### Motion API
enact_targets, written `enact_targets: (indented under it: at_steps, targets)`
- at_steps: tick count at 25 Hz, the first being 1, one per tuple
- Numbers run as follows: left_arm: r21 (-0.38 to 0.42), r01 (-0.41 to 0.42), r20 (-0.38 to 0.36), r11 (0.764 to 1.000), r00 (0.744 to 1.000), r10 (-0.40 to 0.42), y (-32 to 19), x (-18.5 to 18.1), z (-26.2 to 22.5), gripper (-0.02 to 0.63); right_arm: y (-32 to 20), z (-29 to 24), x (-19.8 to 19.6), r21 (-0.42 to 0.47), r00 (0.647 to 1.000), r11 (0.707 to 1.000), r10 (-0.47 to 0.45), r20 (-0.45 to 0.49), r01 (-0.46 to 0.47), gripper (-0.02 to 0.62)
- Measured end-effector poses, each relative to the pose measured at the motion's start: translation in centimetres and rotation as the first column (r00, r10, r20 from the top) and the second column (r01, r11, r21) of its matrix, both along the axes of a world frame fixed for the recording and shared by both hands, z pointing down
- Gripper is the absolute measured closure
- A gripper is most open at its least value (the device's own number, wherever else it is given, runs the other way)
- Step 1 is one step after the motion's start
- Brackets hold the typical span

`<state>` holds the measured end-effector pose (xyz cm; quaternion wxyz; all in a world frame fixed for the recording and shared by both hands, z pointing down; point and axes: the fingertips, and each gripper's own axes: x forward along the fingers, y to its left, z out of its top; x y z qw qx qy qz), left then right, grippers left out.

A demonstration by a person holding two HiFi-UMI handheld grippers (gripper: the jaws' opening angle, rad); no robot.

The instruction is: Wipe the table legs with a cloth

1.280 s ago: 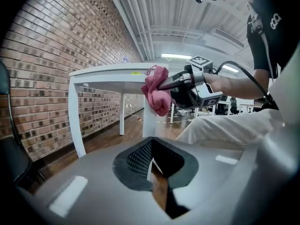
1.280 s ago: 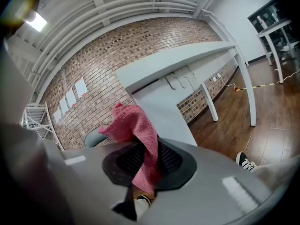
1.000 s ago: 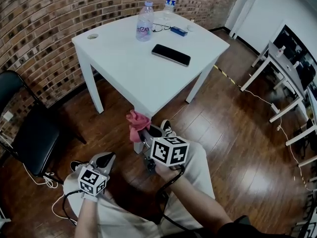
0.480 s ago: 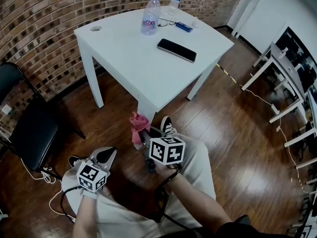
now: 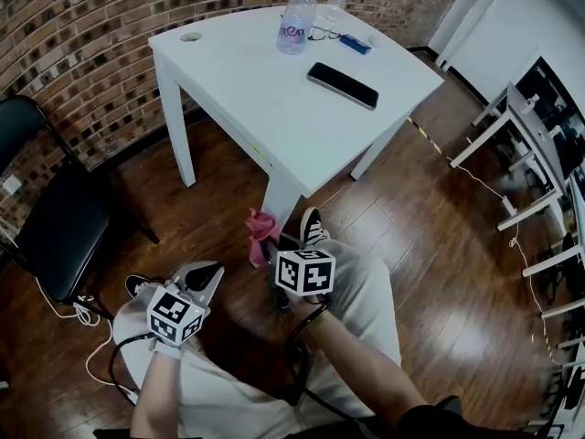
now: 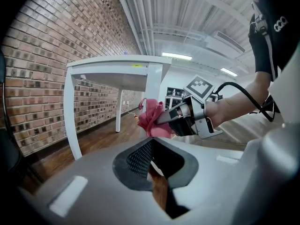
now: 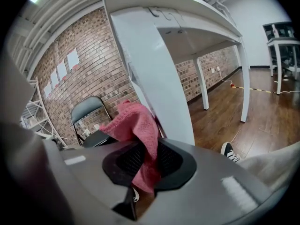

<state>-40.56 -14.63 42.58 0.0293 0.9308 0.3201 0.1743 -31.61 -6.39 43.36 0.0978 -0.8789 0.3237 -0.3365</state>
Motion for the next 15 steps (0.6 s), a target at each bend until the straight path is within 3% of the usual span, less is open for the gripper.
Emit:
enact_targets:
  at_steps: [8, 15]
  targets:
    - [0.043, -0.038, 0.072, 0.998, 0.997, 0.035, 0.7, 0.3, 1.9, 0.606, -0.5, 3.5, -0.4, -0.070, 0.999, 0.997, -0.028, 0.037, 0.030, 0.545]
    - [0.045, -0.054, 0.074, 0.998, 0.996, 0.050, 1.1, 0.3, 1.9, 0.606, -0.6, 6.1, -0.6, -0.111, 0.997, 0.993, -0.036, 0.062, 0.043, 0.545]
